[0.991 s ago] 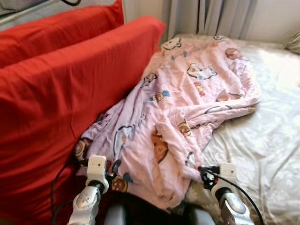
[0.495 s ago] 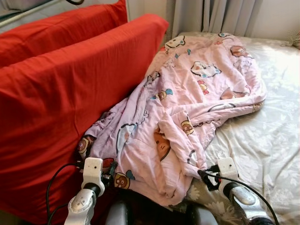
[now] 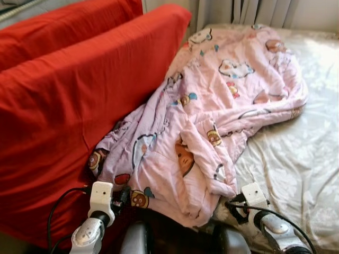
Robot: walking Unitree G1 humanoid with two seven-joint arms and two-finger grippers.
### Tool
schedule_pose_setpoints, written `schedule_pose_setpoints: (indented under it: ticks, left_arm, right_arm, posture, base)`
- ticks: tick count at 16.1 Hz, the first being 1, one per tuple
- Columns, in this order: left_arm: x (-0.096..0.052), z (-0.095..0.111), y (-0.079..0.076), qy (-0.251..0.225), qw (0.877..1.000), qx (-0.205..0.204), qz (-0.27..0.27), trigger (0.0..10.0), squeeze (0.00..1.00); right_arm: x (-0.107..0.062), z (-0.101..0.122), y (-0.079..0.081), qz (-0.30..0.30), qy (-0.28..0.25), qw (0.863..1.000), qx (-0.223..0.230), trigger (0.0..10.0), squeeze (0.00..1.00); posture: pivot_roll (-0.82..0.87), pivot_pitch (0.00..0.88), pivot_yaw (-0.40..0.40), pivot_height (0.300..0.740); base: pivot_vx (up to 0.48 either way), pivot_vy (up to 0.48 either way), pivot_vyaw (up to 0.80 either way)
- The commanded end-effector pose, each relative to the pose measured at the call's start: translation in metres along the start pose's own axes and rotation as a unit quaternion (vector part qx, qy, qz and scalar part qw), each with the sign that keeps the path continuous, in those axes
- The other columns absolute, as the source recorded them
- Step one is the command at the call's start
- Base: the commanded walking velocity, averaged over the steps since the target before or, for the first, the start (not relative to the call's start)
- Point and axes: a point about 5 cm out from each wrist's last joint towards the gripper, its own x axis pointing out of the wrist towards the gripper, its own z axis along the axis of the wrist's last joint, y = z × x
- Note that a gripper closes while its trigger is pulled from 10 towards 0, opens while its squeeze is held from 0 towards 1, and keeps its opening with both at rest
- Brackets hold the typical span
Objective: Clean up the room
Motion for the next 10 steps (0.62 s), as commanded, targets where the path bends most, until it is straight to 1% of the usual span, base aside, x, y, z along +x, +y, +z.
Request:
schedule_pose_setpoints:
  ticks: [1, 2, 3, 4, 7, 9, 10]
  left_arm:
    - [-0.005, -0.004, 0.005, 0.014, 1.0, 0.004, 0.001, 10.0, 0.0]
    - [-0.009, -0.006, 0.005, 0.015, 1.0, 0.006, 0.0, 10.0, 0.0]
    - [-0.009, -0.006, 0.005, 0.015, 1.0, 0.006, 0.0, 10.0, 0.0]
    - [-0.015, -0.007, 0.004, 0.018, 1.0, 0.009, -0.005, 10.0, 0.0]
    - [-0.022, -0.007, 0.005, 0.024, 1.0, 0.01, -0.005, 10.0, 0.0]
    - [-0.029, -0.007, 0.005, 0.029, 0.999, 0.012, -0.006, 10.0, 0.0]
    - [-0.03, -0.007, 0.004, 0.029, 0.999, 0.012, -0.006, 10.0, 0.0]
  right_arm:
    - [0.0, -0.002, -0.001, -0.005, 0.007, 1.0, -0.002, 10.0, 0.0]
    - [0.0, 0.0, -0.005, -0.022, 0.002, 1.0, 0.002, 10.0, 0.0]
    - [0.0, 0.0, -0.005, -0.022, 0.002, 1.0, 0.002, 10.0, 0.0]
    - [0.001, 0.006, -0.006, -0.026, -0.009, 1.0, 0.012, 10.0, 0.0]
    - [0.003, 0.014, -0.007, -0.03, -0.019, 0.999, 0.008, 10.0, 0.0]
    - [0.005, 0.024, -0.005, -0.028, -0.044, 0.999, 0.006, 10.0, 0.0]
    - [0.005, 0.025, -0.005, -0.027, -0.049, 0.998, 0.005, 10.0, 0.0]
  posture:
    - [0.13, 0.176, 0.079, 0.61]
    - [0.14, 0.195, 0.088, 0.61]
    - [0.14, 0.195, 0.088, 0.61]
    - [0.15, 0.217, 0.094, 0.61]
    - [0.16, 0.237, 0.098, 0.61]
    - [0.17, 0.25, 0.098, 0.61]
    - [0.17, 0.255, 0.098, 0.61]
  base:
    - [0.0, 0.0, 0.0]
    - [0.0, 0.0, 0.0]
    - [0.0, 0.0, 0.0]
    - [0.0, 0.0, 0.0]
    - [0.0, 0.0, 0.0]
    - [0.0, 0.0, 0.0]
    - [0.0, 0.0, 0.0]
